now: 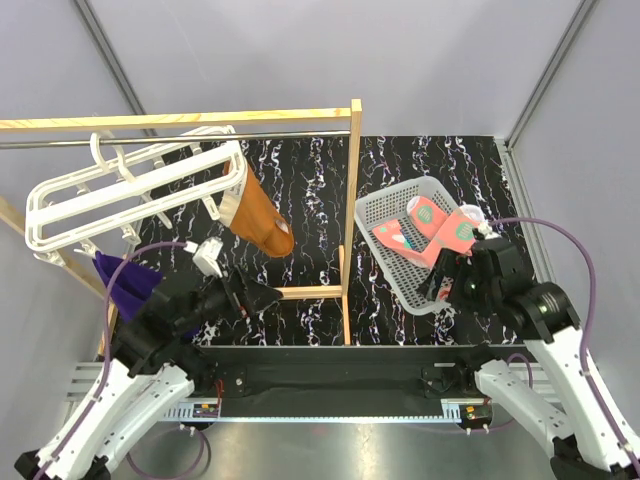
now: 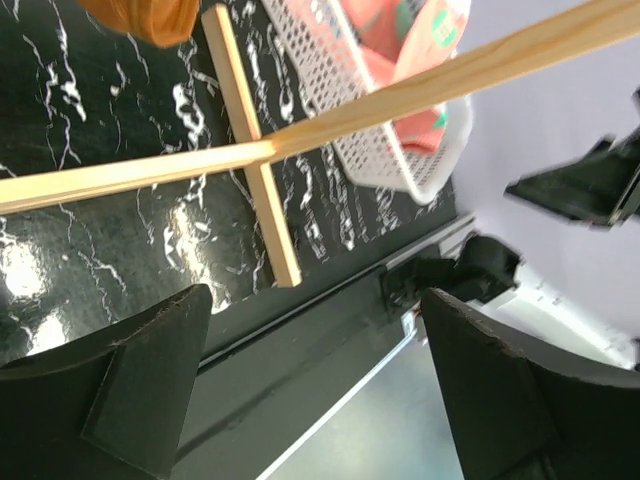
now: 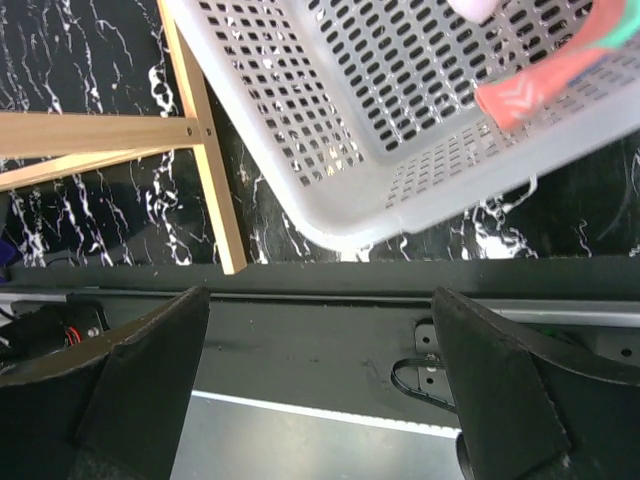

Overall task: Clip the socks to the hanger
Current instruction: Open the clamp at the hanger.

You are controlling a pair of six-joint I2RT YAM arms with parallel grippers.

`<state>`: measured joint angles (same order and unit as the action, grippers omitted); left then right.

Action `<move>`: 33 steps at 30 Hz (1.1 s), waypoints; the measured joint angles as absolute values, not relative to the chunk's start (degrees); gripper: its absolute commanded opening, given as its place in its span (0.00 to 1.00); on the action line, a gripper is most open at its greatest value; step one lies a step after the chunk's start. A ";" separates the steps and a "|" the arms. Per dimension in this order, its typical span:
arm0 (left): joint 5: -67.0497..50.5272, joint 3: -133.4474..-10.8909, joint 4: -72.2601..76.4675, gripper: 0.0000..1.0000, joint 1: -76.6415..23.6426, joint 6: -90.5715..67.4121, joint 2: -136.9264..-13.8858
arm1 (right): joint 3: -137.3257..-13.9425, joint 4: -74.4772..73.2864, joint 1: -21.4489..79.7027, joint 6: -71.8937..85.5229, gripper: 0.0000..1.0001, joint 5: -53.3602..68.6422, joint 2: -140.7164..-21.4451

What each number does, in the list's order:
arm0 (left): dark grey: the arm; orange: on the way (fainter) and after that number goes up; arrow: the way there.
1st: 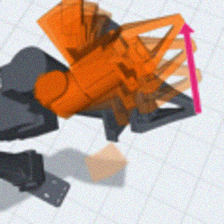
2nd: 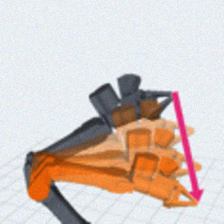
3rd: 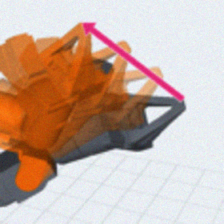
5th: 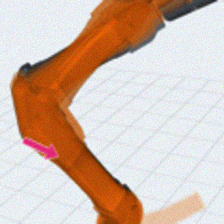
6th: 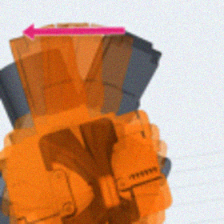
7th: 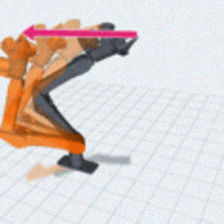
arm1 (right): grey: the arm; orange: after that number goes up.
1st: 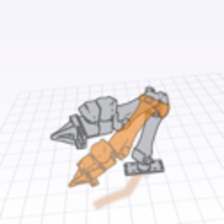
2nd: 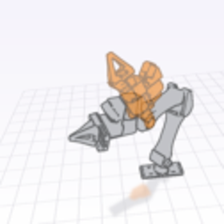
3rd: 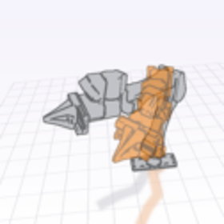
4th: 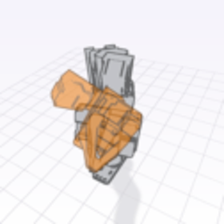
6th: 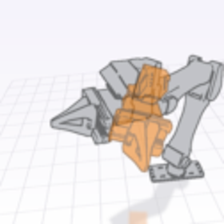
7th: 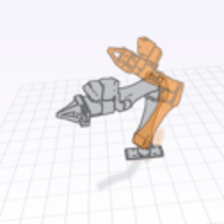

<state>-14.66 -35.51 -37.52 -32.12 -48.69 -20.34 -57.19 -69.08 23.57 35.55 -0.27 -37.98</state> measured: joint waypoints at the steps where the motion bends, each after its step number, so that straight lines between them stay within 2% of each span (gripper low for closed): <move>1: -14.41 -35.51 -37.34 0.90 -32.86 -48.25 -21.17 | -57.19 -68.25 23.57 35.40 1.00 -0.25 -39.18; 7: -11.14 -35.31 -33.06 0.89 -41.87 -47.42 -26.39 | -57.19 -60.97 23.57 34.04 1.00 2.11 -46.35; 11: -8.69 -33.52 -30.74 0.86 -47.88 -47.46 -24.97 | -57.19 -55.18 23.57 33.34 1.00 4.47 -48.77; 16: -8.12 -29.93 -29.54 0.82 -48.38 -48.12 -16.14 | -57.39 -50.46 23.57 32.77 0.99 5.67 -51.64; 19: -8.01 -29.19 -29.80 0.72 -48.38 -48.71 -11.62 | -57.84 -48.84 23.57 32.75 0.93 5.48 -53.41; 21: -7.64 -29.19 -30.17 0.71 -48.38 -49.21 -9.69 | -57.98 -47.44 23.57 32.47 0.91 6.02 -54.04; 29: -5.28 -32.10 -31.24 0.63 -48.38 -48.42 -0.62 | -56.53 -39.75 24.56 29.26 0.89 20.78 -47.79; 33: -3.46 -34.92 -30.65 0.61 -48.38 -46.06 -0.27 | -57.60 -40.16 30.55 27.94 0.84 24.82 -44.75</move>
<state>-3.46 -34.92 -30.65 -48.38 -46.06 -0.27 -57.60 -40.16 30.55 27.94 24.82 -44.75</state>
